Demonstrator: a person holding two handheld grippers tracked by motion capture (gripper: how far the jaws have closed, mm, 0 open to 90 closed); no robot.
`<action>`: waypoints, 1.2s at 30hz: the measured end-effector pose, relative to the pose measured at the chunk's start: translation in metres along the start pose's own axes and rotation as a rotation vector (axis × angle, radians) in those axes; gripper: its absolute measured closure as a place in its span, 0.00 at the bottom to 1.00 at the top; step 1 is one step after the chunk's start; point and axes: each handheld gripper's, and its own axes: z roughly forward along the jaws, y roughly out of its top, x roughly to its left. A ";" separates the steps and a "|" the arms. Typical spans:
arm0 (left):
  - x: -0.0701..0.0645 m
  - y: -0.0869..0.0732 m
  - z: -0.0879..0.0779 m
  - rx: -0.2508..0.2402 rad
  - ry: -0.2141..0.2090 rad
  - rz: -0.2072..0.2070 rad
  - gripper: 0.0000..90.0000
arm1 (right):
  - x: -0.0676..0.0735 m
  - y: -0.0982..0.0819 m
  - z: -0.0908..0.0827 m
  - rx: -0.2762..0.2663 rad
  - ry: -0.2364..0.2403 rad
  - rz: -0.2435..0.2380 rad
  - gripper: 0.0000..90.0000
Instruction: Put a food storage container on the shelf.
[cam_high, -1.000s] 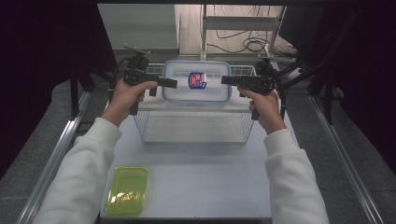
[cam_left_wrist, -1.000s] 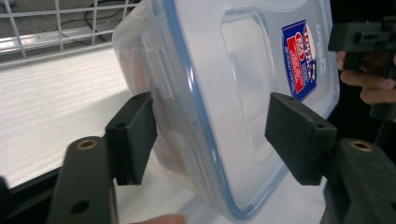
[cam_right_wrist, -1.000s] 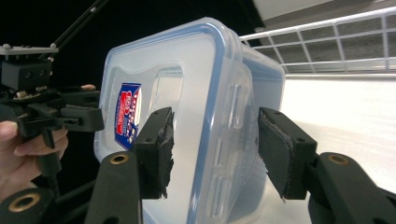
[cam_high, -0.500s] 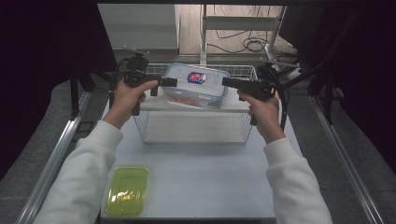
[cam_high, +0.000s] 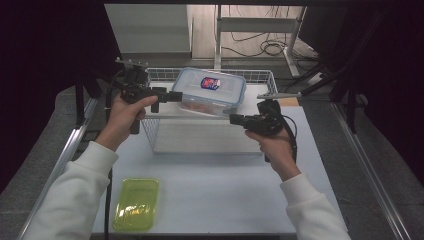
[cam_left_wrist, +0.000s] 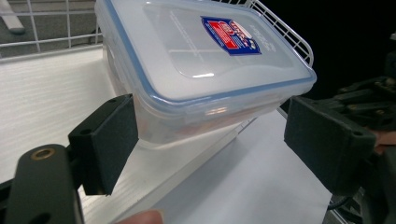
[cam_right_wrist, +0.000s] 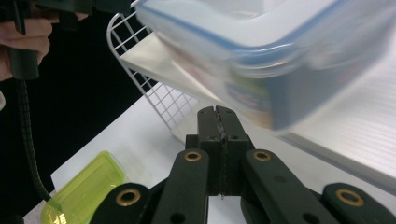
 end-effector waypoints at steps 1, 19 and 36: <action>-0.001 -0.001 -0.001 0.003 0.000 0.003 0.19 | 0.001 0.000 0.004 0.003 0.002 -0.005 0.99; -0.006 -0.012 -0.011 0.015 0.000 0.041 0.19 | -0.023 0.014 0.016 -0.055 -0.074 0.040 0.99; -0.006 -0.037 -0.024 0.015 -0.019 0.043 0.19 | -0.022 0.002 0.006 -0.098 -0.029 0.041 0.99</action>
